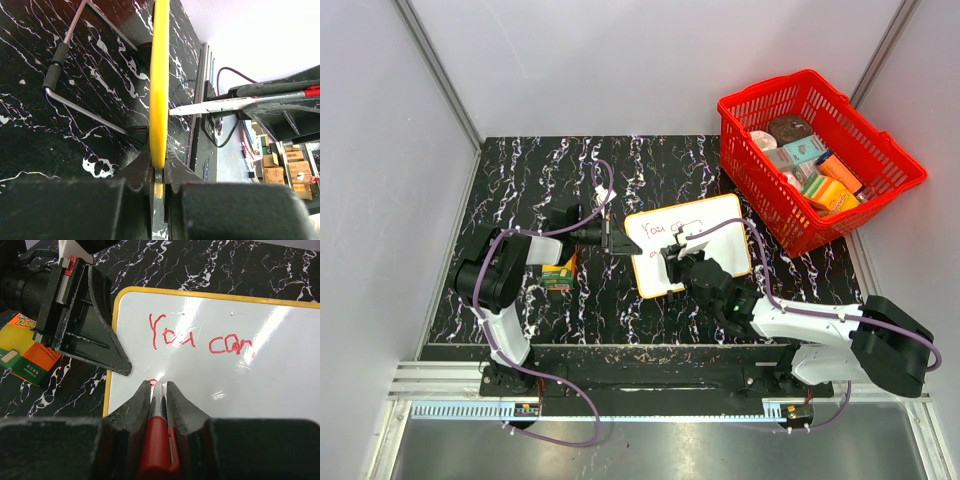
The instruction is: Write a sentence on the whiteboard
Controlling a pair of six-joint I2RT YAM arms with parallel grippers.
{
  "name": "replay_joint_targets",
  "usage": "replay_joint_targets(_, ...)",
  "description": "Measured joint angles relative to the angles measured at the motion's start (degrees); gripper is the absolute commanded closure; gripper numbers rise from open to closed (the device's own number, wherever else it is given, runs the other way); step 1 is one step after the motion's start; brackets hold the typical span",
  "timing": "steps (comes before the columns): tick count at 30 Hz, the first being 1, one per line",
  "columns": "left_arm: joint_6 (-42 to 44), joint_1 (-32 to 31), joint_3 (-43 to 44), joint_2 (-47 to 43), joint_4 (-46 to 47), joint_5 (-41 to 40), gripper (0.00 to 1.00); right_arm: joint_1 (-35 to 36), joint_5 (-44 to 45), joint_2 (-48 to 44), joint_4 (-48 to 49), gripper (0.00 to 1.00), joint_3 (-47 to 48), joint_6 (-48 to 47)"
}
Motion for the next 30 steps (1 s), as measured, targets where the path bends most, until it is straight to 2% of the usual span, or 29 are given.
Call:
replay_joint_targets(22,0.7,0.0,0.0,0.0,-0.6,0.0,1.0,0.0,-0.4,-1.8,-4.1,1.0,0.0,0.6)
replay_joint_targets(30,1.6,0.0,0.0,-0.5,-1.6,-0.1,1.0,0.0,-1.7,-7.3,-4.5,1.0,-0.1,0.5)
